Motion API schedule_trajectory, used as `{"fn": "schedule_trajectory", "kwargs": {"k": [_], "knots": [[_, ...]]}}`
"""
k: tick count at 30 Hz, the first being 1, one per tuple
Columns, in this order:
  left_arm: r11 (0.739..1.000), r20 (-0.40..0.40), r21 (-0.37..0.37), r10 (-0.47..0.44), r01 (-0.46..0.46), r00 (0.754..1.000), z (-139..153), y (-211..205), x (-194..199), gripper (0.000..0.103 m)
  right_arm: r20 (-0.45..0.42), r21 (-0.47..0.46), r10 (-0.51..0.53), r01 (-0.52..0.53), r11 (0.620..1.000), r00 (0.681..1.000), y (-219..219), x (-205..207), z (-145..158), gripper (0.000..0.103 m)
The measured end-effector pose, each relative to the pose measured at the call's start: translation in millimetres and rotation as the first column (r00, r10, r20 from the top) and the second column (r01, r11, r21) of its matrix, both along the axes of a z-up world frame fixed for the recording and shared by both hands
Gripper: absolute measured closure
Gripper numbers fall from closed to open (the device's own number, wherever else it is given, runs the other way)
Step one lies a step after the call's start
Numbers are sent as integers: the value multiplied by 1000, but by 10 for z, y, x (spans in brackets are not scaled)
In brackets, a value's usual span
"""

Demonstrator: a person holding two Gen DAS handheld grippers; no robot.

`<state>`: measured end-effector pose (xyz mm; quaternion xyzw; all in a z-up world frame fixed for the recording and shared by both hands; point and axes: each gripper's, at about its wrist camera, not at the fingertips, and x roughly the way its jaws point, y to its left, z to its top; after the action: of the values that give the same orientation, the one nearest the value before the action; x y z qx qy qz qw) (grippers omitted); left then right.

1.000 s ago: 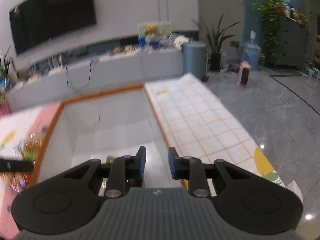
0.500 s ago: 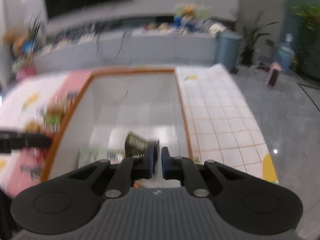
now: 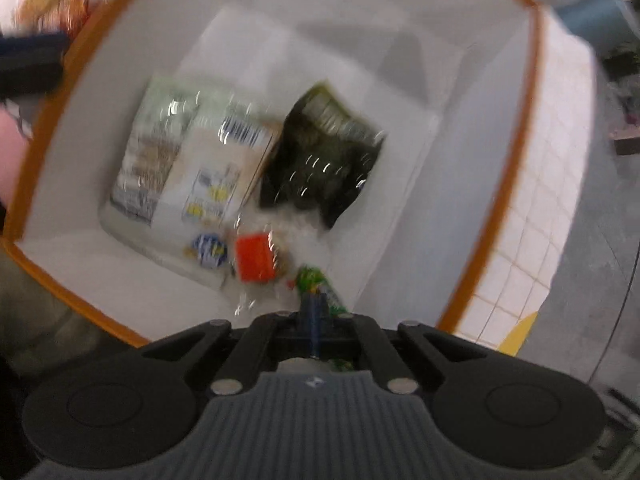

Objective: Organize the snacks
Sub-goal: 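Drop the green sausage stick into the box with the right gripper, then move both grippers over the snack pile toward the yellow and red bags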

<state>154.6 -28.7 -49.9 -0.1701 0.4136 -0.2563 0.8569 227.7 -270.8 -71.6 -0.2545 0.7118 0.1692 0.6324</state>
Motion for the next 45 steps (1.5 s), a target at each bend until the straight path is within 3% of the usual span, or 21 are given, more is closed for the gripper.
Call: {"fn": "schedule_trajectory", "kwargs": {"k": [5, 10, 17, 24, 27, 29, 31, 34, 35, 38, 41, 43, 45], "knots": [[999, -10, -34, 24, -25, 1000, 6, 125, 30, 34, -31, -9, -53, 53, 999, 998, -32, 58, -220, 103], [999, -16, -43, 29, -30, 999, 9, 145, 40, 34, 146, -72, -74, 85, 994, 987, -24, 72, -214, 103], [999, -6, -45, 13, -14, 1000, 53, 96, 9, 34, 235, -2, -136, 141, 990, 962, -133, -43, 116, 103], [999, -7, -15, 35, -36, 999, 182, 119, -33, 34, 416, 163, -241, 188, 968, 877, -105, -282, 815, 103], [997, 5, 74, 34, -34, 999, 360, 159, -82, 34, 487, 238, -259, 159, 958, 834, 20, -467, 1041, 103], [993, -2, 94, 71, -71, 997, 475, 267, -98, 34, 537, 291, -284, 141, 946, 794, 184, -585, 1149, 100], [988, -1, 87, 131, -131, 991, 589, 442, -138, 34, 582, 306, -269, 100, 947, 767, 412, -657, 1222, 85], [972, 33, 141, 184, -186, 982, 737, 678, -224, 33, 620, 374, -292, 52, 926, 728, 704, -759, 1292, 63], [970, 37, 152, 186, -190, 982, 753, 757, -252, 32, 620, 414, -315, 42, 909, 718, 802, -792, 1300, 62], [960, 16, 176, 219, -218, 976, 763, 992, -326, 32, 608, 481, -339, 7, 877, 718, 1119, -866, 1224, 52], [948, 24, 197, 249, -249, 968, 730, 1186, -427, 32, 616, 526, -353, -34, 850, 704, 1414, -977, 1122, 31], [943, 21, 195, 269, -268, 963, 678, 1309, -474, 32, 622, 543, -365, -45, 838, 693, 1585, -1046, 1011, 10], [944, 7, 185, 279, -275, 960, 603, 1418, -507, 32, 618, 562, -363, -69, 824, 697, 1742, -1099, 848, 3]]}}
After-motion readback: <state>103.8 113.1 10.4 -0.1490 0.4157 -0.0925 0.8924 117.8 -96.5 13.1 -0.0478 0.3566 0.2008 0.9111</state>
